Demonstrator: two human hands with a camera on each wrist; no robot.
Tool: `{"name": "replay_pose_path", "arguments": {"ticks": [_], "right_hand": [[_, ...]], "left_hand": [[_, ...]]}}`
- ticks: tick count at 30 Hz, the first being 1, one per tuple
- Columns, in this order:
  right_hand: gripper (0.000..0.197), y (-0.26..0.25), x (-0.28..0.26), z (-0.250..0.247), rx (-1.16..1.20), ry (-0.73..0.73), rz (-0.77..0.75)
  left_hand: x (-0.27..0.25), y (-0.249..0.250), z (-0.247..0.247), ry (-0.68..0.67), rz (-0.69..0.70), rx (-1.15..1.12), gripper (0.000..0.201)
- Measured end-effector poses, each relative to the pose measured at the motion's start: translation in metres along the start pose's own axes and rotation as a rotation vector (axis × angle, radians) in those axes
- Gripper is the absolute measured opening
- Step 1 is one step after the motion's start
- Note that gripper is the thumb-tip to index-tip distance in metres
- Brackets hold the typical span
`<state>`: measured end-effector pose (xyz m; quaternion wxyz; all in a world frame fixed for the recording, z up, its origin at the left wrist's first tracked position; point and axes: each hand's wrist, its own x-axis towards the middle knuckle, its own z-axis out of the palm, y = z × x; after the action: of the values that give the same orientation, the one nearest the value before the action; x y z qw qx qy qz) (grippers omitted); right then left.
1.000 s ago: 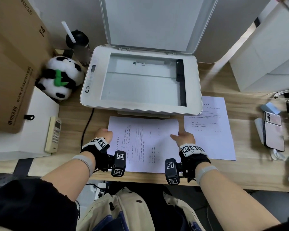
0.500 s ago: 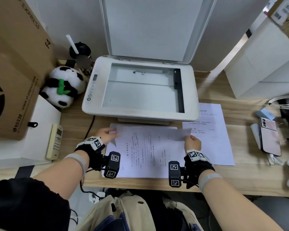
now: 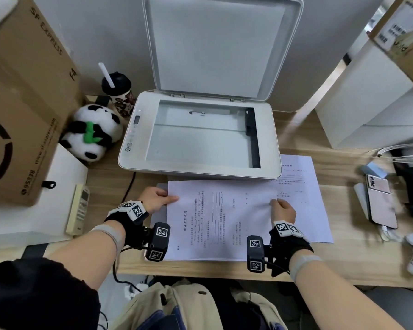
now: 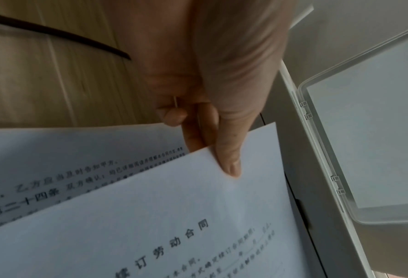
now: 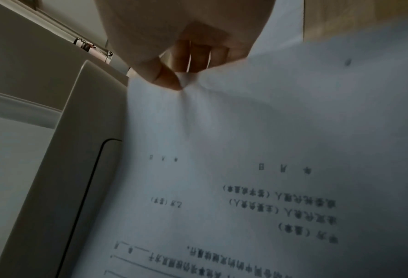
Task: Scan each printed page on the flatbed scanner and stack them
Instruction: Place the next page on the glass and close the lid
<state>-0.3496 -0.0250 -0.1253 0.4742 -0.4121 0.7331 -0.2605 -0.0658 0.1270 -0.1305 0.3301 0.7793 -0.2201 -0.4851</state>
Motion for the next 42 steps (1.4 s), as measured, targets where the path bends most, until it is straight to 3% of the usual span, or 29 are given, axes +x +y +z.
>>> {"name": "replay_pose_path", "arguments": {"ticks": [2, 5, 10, 13, 16, 19, 22, 26, 29, 32, 35, 38, 42], "right_hand": [[0.021, 0.002, 0.001, 0.001, 0.004, -0.013, -0.011], [0.019, 0.002, 0.003, 0.000, 0.028, -0.032, -0.020], [0.023, -0.015, 0.006, -0.006, 0.098, 0.143, -0.019], [0.021, -0.035, 0.008, -0.007, 0.178, 0.203, -0.063], [0.025, -0.066, 0.008, -0.006, 0.225, 0.199, -0.183], [0.027, -0.105, 0.011, -0.001, 0.304, 0.162, -0.307], [0.026, -0.149, 0.008, 0.003, 0.381, 0.118, -0.448], [0.025, -0.203, 0.000, 0.004, 0.631, 0.023, -0.543], [0.030, -0.217, 0.000, 0.006, 0.773, -0.074, -0.458], [0.032, -0.200, 0.003, 0.016, 0.662, -0.144, -0.416], [0.021, -0.174, 0.008, 0.029, 0.345, -0.207, -0.341], [0.017, -0.147, 0.019, 0.044, -0.013, -0.287, -0.411], [0.017, -0.127, 0.025, 0.053, -0.288, -0.260, -0.435]], "left_hand": [[-0.001, -0.001, -0.001, 0.038, 0.014, 0.014, 0.027], [-0.003, 0.001, -0.003, 0.037, 0.016, 0.011, 0.016], [-0.009, 0.017, -0.018, -0.155, -0.029, 0.115, 0.015], [-0.014, 0.039, -0.026, -0.211, -0.035, -0.059, 0.015], [-0.014, 0.071, -0.037, -0.143, 0.053, -0.255, 0.007], [-0.018, 0.116, -0.053, -0.032, 0.223, -0.388, 0.012], [-0.024, 0.160, -0.068, 0.088, 0.396, -0.491, 0.006], [-0.031, 0.202, -0.086, 0.226, 0.589, -0.609, 0.026], [-0.031, 0.207, -0.097, 0.307, 0.595, -0.654, 0.042], [-0.017, 0.191, -0.097, 0.376, 0.490, -0.527, 0.050], [-0.003, 0.167, -0.090, 0.395, 0.341, -0.313, 0.031], [0.011, 0.141, -0.086, 0.390, 0.201, -0.110, 0.018], [0.026, 0.119, -0.083, 0.335, 0.171, 0.146, 0.019]]}}
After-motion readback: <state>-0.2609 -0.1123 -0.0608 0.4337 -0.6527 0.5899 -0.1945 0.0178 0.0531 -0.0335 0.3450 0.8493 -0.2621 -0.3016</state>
